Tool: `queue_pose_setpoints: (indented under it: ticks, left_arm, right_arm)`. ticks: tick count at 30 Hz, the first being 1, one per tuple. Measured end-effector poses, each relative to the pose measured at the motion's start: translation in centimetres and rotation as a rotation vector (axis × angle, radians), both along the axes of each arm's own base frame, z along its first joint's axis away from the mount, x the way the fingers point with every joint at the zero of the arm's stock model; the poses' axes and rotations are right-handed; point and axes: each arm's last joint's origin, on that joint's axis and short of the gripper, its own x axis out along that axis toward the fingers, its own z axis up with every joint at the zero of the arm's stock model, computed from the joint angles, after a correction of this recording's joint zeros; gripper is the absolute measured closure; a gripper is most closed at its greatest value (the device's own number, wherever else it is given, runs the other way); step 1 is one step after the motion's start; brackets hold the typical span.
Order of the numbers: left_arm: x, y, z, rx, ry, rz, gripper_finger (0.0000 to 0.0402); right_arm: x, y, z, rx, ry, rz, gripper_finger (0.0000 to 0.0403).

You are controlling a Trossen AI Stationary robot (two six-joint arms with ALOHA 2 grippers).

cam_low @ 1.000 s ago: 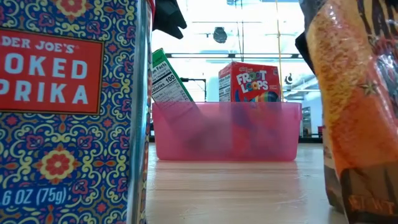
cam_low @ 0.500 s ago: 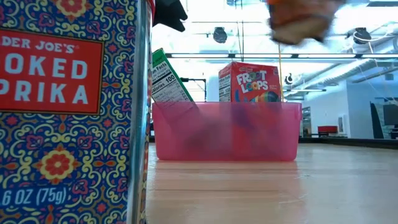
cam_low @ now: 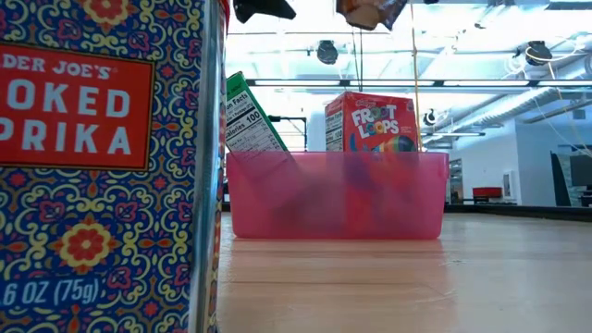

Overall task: Pick & Place Kitchen Items
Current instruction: Put the orange seasoning pack into the red basket

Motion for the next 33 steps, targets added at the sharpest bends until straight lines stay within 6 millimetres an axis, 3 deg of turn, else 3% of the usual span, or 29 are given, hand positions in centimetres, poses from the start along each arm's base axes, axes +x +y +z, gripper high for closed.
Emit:
queue_pose_setpoints:
  ticks: [7,15,33]
  left_arm:
    - [0.6,0.0,0.9,0.016,-0.115,-0.014,0.022]
    - [0.9,-0.1,1.6,0.027,-0.188,-0.05,0.022]
    - [1.3,0.3,2.5,0.026,-0.294,-0.037,0.022]
  right_arm:
    - [-0.1,-2.8,1.5,-0.044,-0.072,-0.091,0.0403]
    - [0.7,-5.3,1.6,-0.054,-0.075,-0.127,0.0403]
    - [2.1,-7.9,1.3,-0.067,-0.102,-0.141,0.0403]
